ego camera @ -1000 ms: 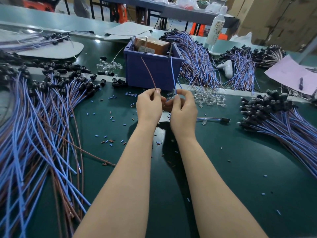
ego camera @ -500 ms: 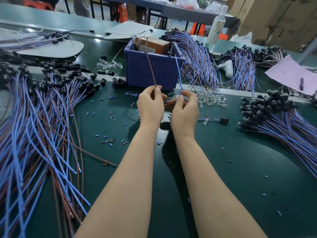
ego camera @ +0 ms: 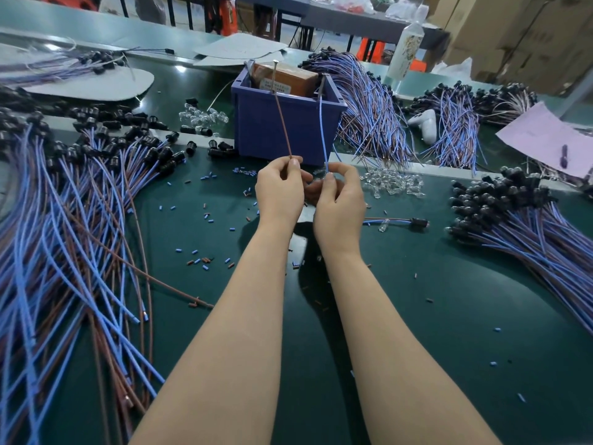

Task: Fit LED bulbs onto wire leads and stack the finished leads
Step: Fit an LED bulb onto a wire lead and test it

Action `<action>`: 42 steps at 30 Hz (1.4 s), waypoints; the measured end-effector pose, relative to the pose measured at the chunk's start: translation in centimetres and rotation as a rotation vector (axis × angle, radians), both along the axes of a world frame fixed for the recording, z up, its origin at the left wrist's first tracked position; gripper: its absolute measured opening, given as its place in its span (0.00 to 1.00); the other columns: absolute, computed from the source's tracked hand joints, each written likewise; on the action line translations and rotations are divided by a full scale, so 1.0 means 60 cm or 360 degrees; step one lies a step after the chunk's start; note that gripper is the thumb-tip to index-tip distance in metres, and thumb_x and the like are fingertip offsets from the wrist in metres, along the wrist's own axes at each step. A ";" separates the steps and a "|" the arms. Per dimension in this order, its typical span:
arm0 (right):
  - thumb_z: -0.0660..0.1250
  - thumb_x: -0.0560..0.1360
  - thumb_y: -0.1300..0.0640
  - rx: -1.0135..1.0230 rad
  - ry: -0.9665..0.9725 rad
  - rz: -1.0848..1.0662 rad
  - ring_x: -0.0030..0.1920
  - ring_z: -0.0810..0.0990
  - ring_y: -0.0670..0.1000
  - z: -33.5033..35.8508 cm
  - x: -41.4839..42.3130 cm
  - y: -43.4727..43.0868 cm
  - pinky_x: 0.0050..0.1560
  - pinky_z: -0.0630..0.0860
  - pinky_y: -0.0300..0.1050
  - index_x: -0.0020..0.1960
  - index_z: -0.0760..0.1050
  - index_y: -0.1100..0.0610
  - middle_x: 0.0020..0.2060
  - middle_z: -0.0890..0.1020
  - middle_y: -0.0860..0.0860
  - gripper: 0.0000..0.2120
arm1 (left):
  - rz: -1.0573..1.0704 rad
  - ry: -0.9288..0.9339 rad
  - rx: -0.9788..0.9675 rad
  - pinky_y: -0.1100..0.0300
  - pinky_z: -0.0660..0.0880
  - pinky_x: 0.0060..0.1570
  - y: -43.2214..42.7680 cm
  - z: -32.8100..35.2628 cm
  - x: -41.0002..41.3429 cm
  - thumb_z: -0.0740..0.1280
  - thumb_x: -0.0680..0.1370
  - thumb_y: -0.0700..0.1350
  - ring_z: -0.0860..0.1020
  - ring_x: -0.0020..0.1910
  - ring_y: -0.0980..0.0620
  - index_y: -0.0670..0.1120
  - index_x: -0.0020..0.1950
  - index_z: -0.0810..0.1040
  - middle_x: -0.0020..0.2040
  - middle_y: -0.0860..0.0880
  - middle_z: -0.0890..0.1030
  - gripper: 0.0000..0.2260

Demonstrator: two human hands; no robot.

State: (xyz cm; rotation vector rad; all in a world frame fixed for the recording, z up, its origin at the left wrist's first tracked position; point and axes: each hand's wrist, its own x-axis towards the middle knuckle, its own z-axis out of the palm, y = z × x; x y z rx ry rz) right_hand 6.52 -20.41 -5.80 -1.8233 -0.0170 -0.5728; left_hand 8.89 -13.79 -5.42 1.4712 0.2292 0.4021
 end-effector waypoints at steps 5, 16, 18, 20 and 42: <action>0.56 0.80 0.63 0.0055 0.0016 0.0038 0.41 0.81 0.52 0.000 0.000 0.002 0.52 0.78 0.55 0.50 0.69 0.53 0.34 0.79 0.47 0.07 | 0.0011 0.0023 -0.0052 0.46 0.76 0.57 0.001 0.000 -0.001 0.59 0.81 0.41 0.77 0.40 0.49 0.42 0.52 0.78 0.33 0.51 0.78 0.09; 0.56 0.80 0.63 0.0037 0.0043 0.0059 0.42 0.81 0.53 0.001 -0.002 0.001 0.52 0.78 0.55 0.51 0.69 0.53 0.35 0.78 0.48 0.07 | -0.0008 0.0024 -0.0085 0.48 0.77 0.55 0.000 0.001 -0.004 0.58 0.81 0.41 0.78 0.39 0.49 0.43 0.50 0.78 0.33 0.50 0.78 0.08; 0.56 0.80 0.63 0.0033 0.0051 0.0064 0.41 0.81 0.51 0.000 -0.001 0.001 0.52 0.78 0.54 0.51 0.70 0.52 0.35 0.78 0.47 0.07 | -0.0001 0.0023 -0.0081 0.49 0.78 0.53 0.000 0.001 -0.004 0.59 0.81 0.41 0.78 0.38 0.50 0.44 0.50 0.78 0.34 0.50 0.78 0.08; 0.57 0.80 0.63 0.0040 0.0065 0.0079 0.40 0.81 0.50 0.001 -0.001 0.001 0.52 0.79 0.54 0.50 0.70 0.52 0.35 0.78 0.47 0.08 | -0.0011 0.0018 -0.0078 0.49 0.79 0.52 0.001 0.001 -0.004 0.59 0.81 0.41 0.78 0.38 0.51 0.44 0.50 0.78 0.35 0.50 0.79 0.08; 0.61 0.80 0.54 -0.0012 -0.0446 -0.0375 0.29 0.77 0.43 0.140 -0.058 -0.186 0.35 0.75 0.38 0.39 0.75 0.55 0.29 0.78 0.44 0.12 | -0.0362 -0.0078 0.0778 0.60 0.66 0.35 -0.135 0.135 -0.082 0.55 0.81 0.58 0.74 0.34 0.48 0.43 0.38 0.75 0.34 0.47 0.77 0.23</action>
